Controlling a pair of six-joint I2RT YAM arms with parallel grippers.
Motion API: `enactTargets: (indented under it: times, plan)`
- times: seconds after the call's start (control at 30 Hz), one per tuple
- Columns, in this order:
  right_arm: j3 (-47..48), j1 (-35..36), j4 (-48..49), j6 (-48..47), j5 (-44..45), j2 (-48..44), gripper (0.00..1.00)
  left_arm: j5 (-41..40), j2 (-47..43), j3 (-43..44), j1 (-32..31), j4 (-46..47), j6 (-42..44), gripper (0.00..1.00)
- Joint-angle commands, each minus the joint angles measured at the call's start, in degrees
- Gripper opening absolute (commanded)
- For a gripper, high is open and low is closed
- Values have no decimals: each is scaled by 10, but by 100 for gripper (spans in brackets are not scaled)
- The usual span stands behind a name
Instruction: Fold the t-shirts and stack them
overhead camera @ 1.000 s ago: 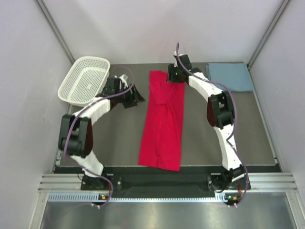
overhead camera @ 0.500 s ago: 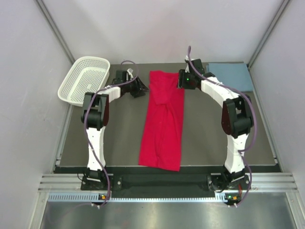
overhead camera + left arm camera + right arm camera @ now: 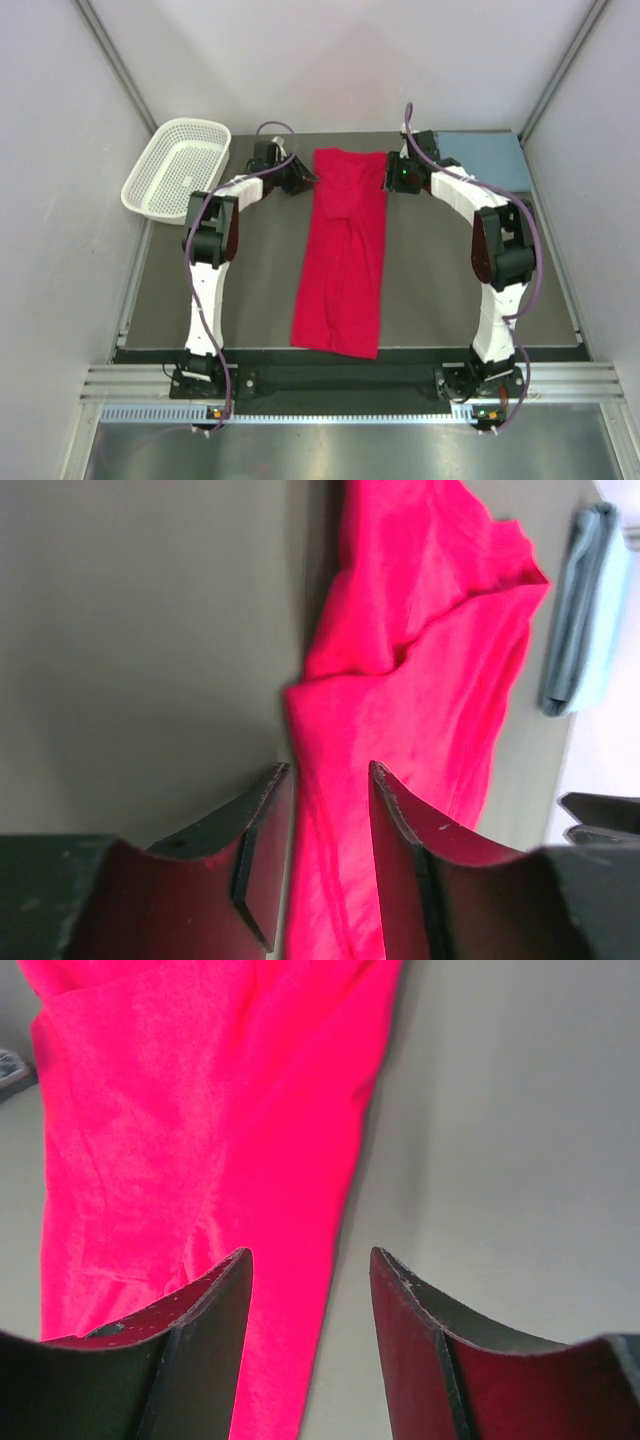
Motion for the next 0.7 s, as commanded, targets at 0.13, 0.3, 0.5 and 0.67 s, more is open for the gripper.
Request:
enactTargets:
  times: [0.13, 0.3, 0.5, 0.67]
  plan:
    - [-27, -13, 38, -8, -5, -52, 51, -24, 34, 44, -5, 8, -30, 41]
    - [-48, -21, 44, -8, -9, -60, 50, -52, 42, 66, -4, -23, -14, 38]
    - [-64, -28, 47, -9, -14, -71, 51, -89, 42, 79, -4, -52, 4, 38]
    - [-75, -31, 48, -10, -16, -78, 50, -63, 67, 106, -4, -54, -8, 25]
